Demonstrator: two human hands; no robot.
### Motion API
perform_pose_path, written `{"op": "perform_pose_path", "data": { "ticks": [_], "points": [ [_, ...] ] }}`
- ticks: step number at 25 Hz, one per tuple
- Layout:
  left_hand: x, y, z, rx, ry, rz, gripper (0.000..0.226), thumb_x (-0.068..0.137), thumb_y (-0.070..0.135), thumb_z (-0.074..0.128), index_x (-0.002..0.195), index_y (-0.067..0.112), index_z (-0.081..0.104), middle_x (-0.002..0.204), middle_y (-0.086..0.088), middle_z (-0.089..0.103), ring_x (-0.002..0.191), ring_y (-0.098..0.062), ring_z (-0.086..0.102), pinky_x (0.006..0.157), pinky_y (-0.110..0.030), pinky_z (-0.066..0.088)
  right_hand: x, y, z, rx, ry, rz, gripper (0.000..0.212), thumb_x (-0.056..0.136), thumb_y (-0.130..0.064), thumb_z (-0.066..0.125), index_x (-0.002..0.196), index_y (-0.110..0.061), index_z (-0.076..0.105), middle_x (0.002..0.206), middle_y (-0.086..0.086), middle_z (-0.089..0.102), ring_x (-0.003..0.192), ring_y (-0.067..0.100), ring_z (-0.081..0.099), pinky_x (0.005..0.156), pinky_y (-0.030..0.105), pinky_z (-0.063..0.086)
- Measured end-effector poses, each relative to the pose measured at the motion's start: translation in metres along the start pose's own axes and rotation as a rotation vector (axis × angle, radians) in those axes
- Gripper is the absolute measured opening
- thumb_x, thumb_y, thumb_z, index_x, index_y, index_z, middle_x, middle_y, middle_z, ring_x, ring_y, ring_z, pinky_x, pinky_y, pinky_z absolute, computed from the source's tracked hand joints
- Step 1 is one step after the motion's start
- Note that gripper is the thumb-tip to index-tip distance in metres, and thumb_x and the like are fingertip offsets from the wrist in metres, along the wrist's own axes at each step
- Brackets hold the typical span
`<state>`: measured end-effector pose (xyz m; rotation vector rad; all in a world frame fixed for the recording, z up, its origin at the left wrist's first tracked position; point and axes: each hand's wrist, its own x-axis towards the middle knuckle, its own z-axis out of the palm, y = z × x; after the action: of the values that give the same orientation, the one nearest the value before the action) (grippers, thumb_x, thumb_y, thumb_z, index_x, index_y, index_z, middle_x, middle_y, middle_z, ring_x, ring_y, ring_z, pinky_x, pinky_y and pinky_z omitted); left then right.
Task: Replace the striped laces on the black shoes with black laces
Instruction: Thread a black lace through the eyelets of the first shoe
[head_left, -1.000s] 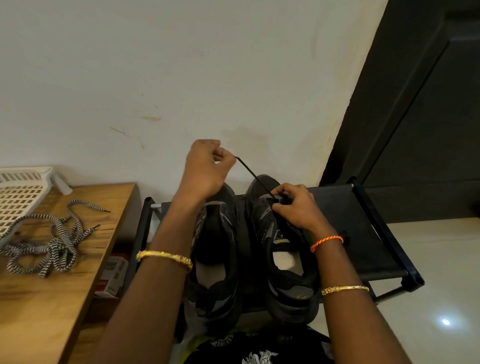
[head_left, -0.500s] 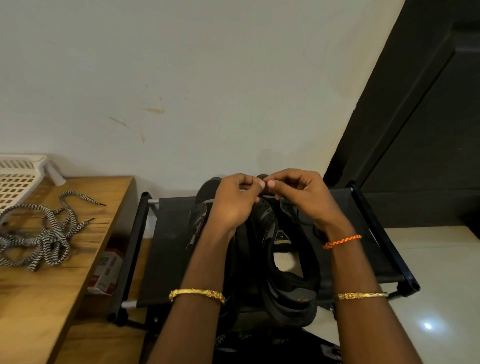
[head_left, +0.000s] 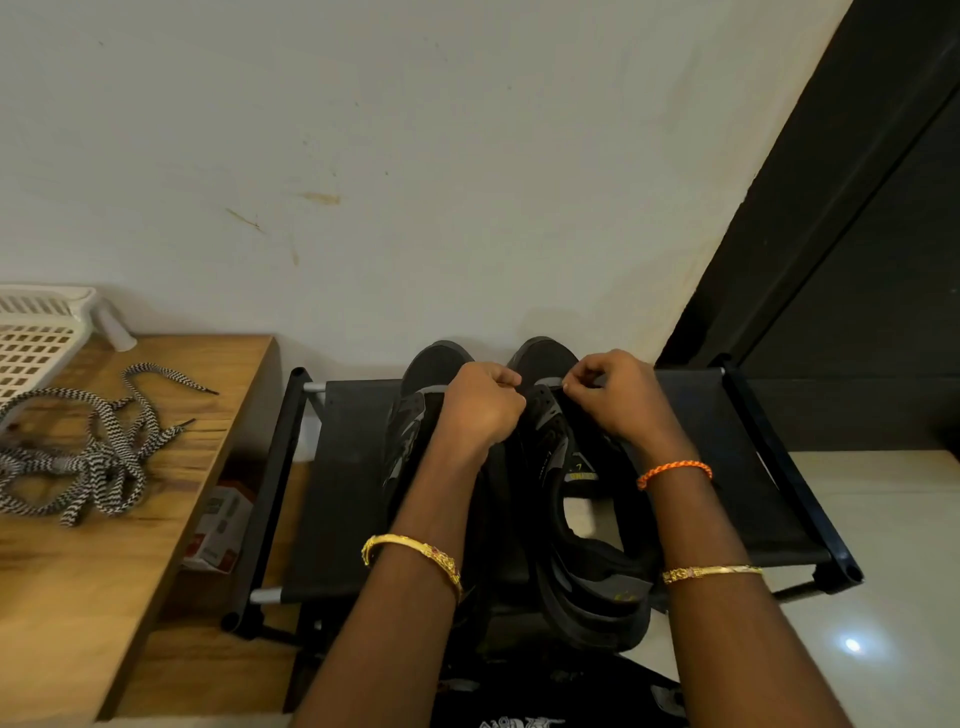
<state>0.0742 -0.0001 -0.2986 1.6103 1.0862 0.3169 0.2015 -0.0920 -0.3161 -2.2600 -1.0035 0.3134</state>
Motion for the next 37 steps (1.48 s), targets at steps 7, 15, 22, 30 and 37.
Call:
{"op": "perform_pose_path", "data": {
  "ticks": [7, 15, 22, 30, 37],
  "points": [
    [0.005, -0.002, 0.003, 0.045, -0.088, 0.000, 0.027, 0.087, 0.000, 0.062, 0.112, 0.009, 0.067, 0.109, -0.014, 0.067, 0.092, -0.019, 0.063, 0.084, -0.030, 0.055, 0.006, 0.003, 0.008, 0.140, -0.037, -0.024, 0.008, 0.085, -0.016, 0.067, 0.082, -0.015, 0.075, 0.070, -0.011, 0.063, 0.071, 0.003, 0.060, 0.062, 0.014, 0.045],
    [-0.017, 0.006, -0.011, 0.255, 0.246, 0.269, 0.027, 0.087, 0.013, 0.058, 0.112, 0.019, 0.066, 0.108, -0.001, 0.067, 0.101, -0.018, 0.062, 0.092, -0.032, 0.048, 0.008, 0.007, 0.014, 0.457, -0.029, 0.261, 0.016, 0.081, -0.013, 0.071, 0.068, -0.022, 0.070, 0.084, 0.005, 0.071, 0.090, 0.022, 0.067, 0.091, 0.042, 0.053],
    [-0.050, -0.049, -0.073, -0.017, -0.154, -0.045, 0.074, 0.083, 0.002, 0.058, 0.144, 0.030, 0.026, 0.140, -0.001, 0.040, 0.116, -0.021, 0.049, 0.083, -0.027, 0.046, 0.004, 0.004, 0.012, 0.447, -0.033, 0.264, 0.020, 0.080, -0.011, 0.070, 0.065, -0.024, 0.069, 0.081, 0.002, 0.070, 0.091, 0.021, 0.066, 0.094, 0.041, 0.051],
    [-0.048, -0.065, -0.085, 0.038, 0.171, 0.087, 0.069, 0.085, -0.016, 0.044, 0.141, 0.024, 0.043, 0.129, 0.002, 0.052, 0.098, -0.006, 0.050, 0.064, -0.005, 0.046, -0.002, 0.001, 0.012, 0.492, -0.031, 0.271, 0.019, 0.081, -0.010, 0.070, 0.068, -0.023, 0.069, 0.087, 0.005, 0.070, 0.096, 0.024, 0.065, 0.096, 0.043, 0.050],
    [-0.057, -0.076, -0.124, -0.009, 0.235, 0.036, 0.060, 0.087, -0.014, 0.044, 0.134, 0.023, 0.050, 0.119, 0.002, 0.056, 0.109, -0.015, 0.050, 0.092, -0.031, 0.045, -0.002, -0.001, 0.012, 0.499, -0.036, 0.288, 0.016, 0.081, -0.011, 0.070, 0.069, -0.023, 0.070, 0.088, 0.005, 0.071, 0.096, 0.023, 0.065, 0.096, 0.043, 0.050]
  ]
}}
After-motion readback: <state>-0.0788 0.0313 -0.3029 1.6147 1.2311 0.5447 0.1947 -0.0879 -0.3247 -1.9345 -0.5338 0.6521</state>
